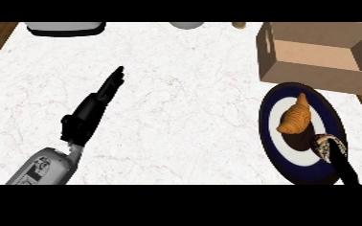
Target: Pick the cupcake from the plate and place it in the cardboard box
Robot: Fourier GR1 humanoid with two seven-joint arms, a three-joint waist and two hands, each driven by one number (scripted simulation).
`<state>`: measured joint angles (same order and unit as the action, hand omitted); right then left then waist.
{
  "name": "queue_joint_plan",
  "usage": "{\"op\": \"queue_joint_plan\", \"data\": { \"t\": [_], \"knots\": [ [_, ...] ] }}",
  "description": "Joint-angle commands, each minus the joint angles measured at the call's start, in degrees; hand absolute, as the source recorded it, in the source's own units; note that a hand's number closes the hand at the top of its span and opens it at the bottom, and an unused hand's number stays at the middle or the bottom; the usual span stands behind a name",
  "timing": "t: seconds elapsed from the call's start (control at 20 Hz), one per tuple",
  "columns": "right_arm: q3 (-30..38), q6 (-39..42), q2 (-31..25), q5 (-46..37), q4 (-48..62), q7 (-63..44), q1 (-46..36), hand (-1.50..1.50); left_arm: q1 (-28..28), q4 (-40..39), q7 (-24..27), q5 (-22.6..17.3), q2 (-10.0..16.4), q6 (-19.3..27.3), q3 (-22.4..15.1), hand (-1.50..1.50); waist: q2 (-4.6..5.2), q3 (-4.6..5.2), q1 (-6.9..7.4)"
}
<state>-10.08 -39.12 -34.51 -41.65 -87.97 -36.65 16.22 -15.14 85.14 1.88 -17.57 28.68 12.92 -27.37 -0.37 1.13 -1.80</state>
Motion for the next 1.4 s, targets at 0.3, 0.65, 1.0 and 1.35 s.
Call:
{"op": "queue_joint_plan", "data": {
  "t": [0.3,0.65,1.0,1.35],
  "knots": [
    [-6.0,27.4,1.1,-5.3,-29.3,-33.6,-2.4,-1.50,-3.0,0.3,-1.8,-0.4,0.2,-2.2,1.6,0.00,0.21,-0.72,1.31],
    [-2.4,36.4,5.6,-6.8,-31.4,-39.8,-9.5,-1.50,-0.4,-0.8,-0.3,3.6,-3.8,-1.9,0.3,0.00,0.38,-1.07,1.80],
    [-2.9,38.6,12.4,-9.8,-24.5,-40.5,-11.9,-1.50,0.5,0.9,-1.6,4.3,-4.6,-2.9,0.7,0.00,0.43,-1.08,2.02],
    [3.1,36.1,15.0,-10.6,-14.8,-31.3,-13.4,-1.50,-1.5,-0.8,-3.6,6.4,-7.3,-4.3,3.3,0.00,0.41,-1.14,1.75]
  ]
}}
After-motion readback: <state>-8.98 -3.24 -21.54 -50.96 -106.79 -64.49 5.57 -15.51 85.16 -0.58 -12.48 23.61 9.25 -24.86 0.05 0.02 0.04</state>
